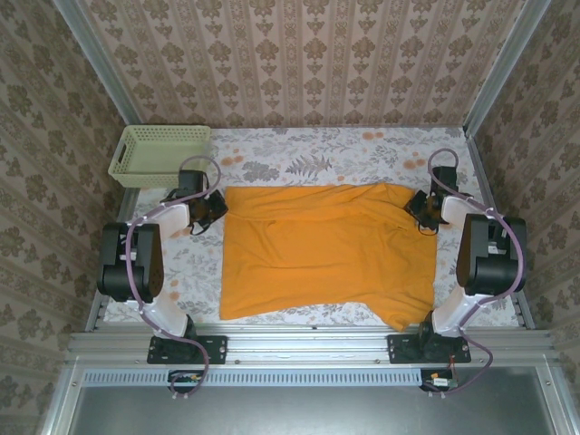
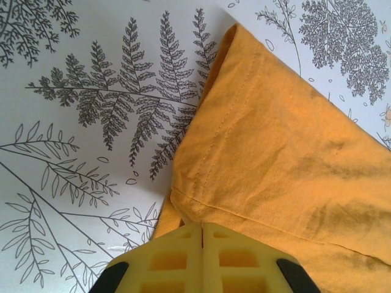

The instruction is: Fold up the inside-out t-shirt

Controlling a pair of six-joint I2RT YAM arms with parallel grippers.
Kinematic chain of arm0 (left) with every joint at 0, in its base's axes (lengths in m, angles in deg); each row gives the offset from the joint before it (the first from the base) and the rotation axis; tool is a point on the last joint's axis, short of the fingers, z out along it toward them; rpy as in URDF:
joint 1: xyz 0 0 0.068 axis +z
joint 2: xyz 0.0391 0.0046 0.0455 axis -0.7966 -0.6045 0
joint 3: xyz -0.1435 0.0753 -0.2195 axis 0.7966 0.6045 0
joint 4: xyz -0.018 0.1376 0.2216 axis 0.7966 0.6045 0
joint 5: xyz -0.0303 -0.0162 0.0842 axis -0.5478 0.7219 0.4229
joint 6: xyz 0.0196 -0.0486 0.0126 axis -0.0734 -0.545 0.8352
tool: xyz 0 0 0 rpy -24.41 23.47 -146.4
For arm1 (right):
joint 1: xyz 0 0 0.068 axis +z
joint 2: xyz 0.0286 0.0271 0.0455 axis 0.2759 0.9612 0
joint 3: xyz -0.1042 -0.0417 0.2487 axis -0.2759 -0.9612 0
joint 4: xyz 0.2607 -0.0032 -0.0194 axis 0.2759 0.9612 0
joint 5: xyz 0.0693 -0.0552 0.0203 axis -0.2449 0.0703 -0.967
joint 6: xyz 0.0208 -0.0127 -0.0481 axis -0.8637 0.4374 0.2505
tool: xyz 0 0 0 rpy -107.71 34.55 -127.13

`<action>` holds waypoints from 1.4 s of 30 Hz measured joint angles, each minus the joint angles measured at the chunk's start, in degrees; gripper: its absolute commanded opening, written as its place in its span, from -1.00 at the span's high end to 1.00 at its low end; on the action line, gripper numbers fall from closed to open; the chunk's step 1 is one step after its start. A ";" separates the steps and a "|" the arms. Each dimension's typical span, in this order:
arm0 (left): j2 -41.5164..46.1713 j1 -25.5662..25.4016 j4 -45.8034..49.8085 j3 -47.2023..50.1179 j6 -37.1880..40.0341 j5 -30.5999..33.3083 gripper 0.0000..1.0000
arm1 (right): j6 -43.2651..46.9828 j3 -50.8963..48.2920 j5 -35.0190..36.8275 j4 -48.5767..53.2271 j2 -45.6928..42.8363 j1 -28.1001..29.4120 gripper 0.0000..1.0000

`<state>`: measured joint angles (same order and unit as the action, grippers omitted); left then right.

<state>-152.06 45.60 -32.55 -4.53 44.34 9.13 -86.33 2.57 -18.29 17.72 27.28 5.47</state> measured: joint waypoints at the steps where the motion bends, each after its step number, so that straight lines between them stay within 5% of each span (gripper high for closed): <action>1: 0.00 -0.02 0.02 0.00 0.00 0.00 1.00 | -0.02 0.00 0.02 0.20 0.02 0.07 0.47; 9: -0.09 -0.26 0.52 -1.40 -0.02 0.00 1.00 | 0.46 0.74 0.76 1.51 0.02 0.48 1.00; 26: -4.39 0.66 4.50 -20.06 1.70 1.51 1.00 | 8.50 30.47 11.89 5.60 -0.13 5.35 1.00; 42: -24.37 0.92 11.10 -42.69 7.58 2.99 1.00 | 12.76 48.92 12.17 -1.40 20.68 6.08 1.00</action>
<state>-176.43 46.52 -21.44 -47.22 51.92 12.12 -73.56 51.48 -6.12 16.32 47.96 11.54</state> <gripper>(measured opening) 0.042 0.065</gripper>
